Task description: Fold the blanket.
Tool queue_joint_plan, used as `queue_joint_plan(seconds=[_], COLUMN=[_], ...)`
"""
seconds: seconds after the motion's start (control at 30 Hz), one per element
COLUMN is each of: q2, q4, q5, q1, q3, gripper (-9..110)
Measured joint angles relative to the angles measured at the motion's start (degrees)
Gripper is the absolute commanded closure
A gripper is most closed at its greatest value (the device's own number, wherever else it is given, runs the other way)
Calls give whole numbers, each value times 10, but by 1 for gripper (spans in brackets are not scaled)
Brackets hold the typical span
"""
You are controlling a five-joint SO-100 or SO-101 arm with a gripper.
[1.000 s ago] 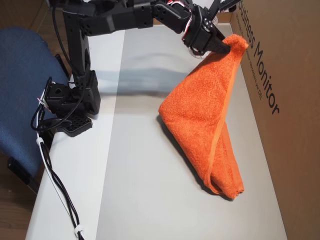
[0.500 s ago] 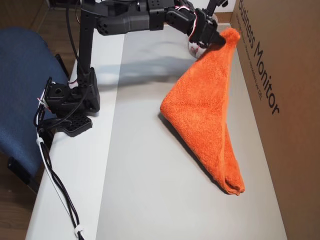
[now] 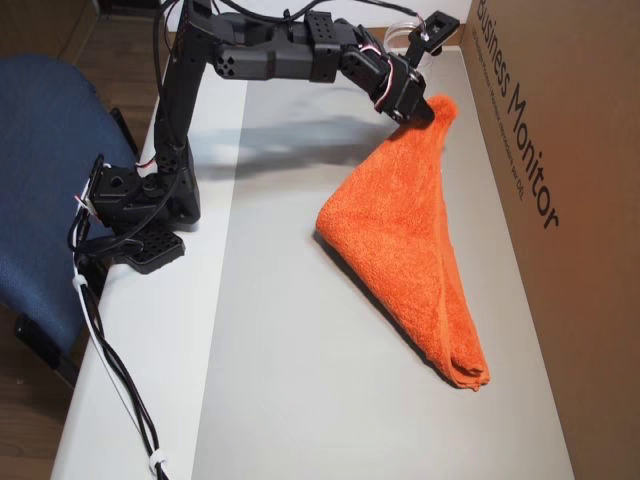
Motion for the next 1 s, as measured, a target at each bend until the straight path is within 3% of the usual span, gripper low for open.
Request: queue_joint_plan(seconds=[0.2,0.53,0.73,1.0], q2=[-25,-67,-71,-71], q4=[0,-49,-55,-55], q5=[-5,-106,-142,-174], q1=[-6,-25,-46,-61], q3=[-1,-4,-4,-4], gripper=[99,99,87,87])
